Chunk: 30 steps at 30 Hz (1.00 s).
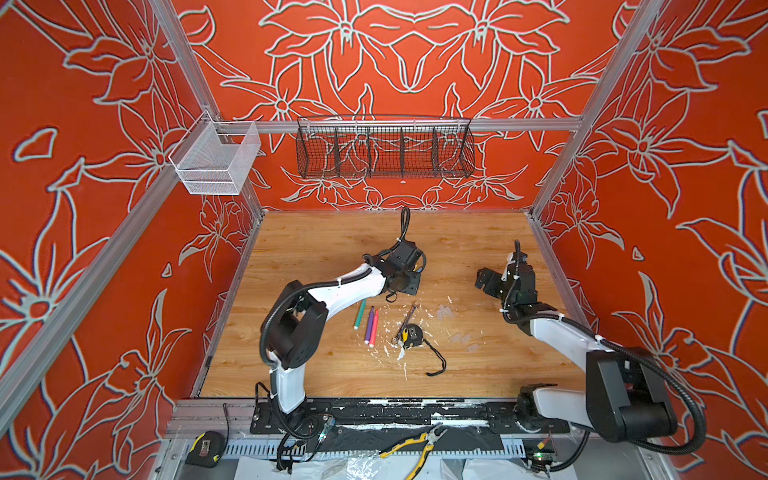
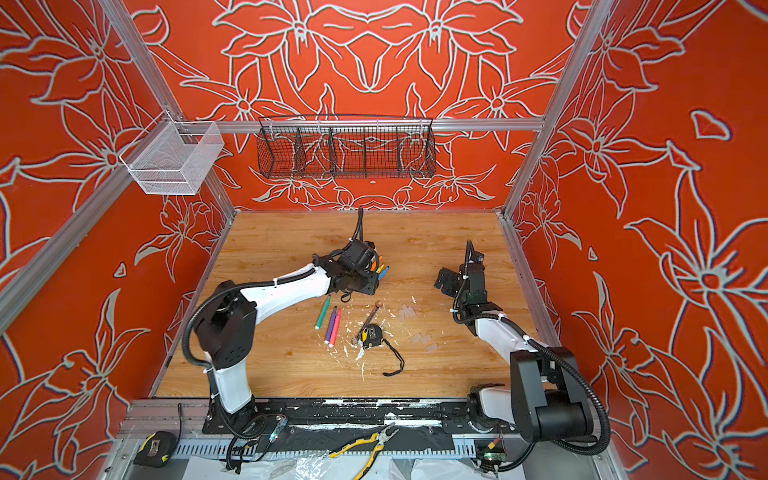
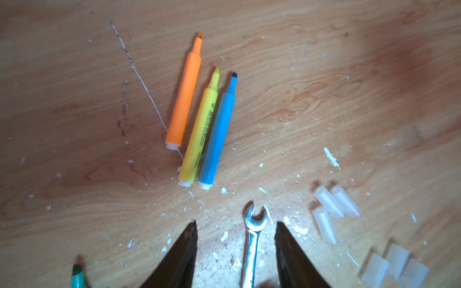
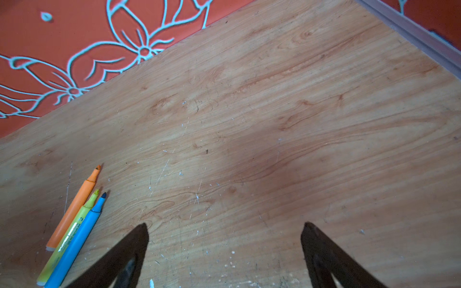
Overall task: Insert the pens into the pen caps
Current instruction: 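Lower the left gripper and close it on the blue highlighter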
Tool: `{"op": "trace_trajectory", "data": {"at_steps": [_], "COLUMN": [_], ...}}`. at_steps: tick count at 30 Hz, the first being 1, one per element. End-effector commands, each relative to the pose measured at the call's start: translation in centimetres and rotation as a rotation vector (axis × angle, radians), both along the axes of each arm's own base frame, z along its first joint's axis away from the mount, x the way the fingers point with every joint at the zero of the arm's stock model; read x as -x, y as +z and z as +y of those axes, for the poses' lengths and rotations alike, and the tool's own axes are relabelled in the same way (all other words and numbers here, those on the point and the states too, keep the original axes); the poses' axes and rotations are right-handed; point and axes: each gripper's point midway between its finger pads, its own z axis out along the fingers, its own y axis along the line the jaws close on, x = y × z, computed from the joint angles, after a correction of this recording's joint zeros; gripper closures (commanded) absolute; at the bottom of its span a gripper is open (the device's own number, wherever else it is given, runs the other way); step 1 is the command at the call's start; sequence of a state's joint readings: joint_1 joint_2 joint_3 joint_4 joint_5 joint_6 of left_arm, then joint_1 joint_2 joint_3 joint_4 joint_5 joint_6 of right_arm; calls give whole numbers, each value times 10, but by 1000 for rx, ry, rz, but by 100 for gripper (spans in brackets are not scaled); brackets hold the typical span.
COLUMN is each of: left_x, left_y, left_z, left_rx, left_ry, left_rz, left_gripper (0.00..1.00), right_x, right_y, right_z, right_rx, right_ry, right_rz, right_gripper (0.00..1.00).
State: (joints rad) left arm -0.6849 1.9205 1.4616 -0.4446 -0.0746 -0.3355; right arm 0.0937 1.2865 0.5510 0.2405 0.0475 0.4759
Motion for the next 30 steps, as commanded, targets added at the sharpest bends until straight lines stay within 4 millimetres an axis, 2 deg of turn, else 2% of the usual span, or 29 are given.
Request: {"op": "trace_trajectory", "data": {"at_steps": [1, 7, 12, 19, 30], "left_x": [-5, -20, -25, -24, -25], "left_y": [-14, -34, -45, -57, -73], "left_z": [6, 3, 2, 0, -4], "left_rx": [-99, -168, -199, -207, -222], "left_ry": [7, 19, 18, 13, 1], "left_rz": [35, 54, 71, 100, 136], "left_gripper": [51, 52, 53, 59, 63], "right_x": [-6, -7, -6, -6, -6], "right_y": [5, 4, 4, 3, 3], "right_z": [1, 1, 1, 1, 0], "right_rx": [-4, -3, -4, -4, -3], "right_ry": [-8, -6, -7, -10, -13], "right_rz": [2, 6, 7, 9, 10], "right_gripper": [2, 2, 2, 2, 2]}}
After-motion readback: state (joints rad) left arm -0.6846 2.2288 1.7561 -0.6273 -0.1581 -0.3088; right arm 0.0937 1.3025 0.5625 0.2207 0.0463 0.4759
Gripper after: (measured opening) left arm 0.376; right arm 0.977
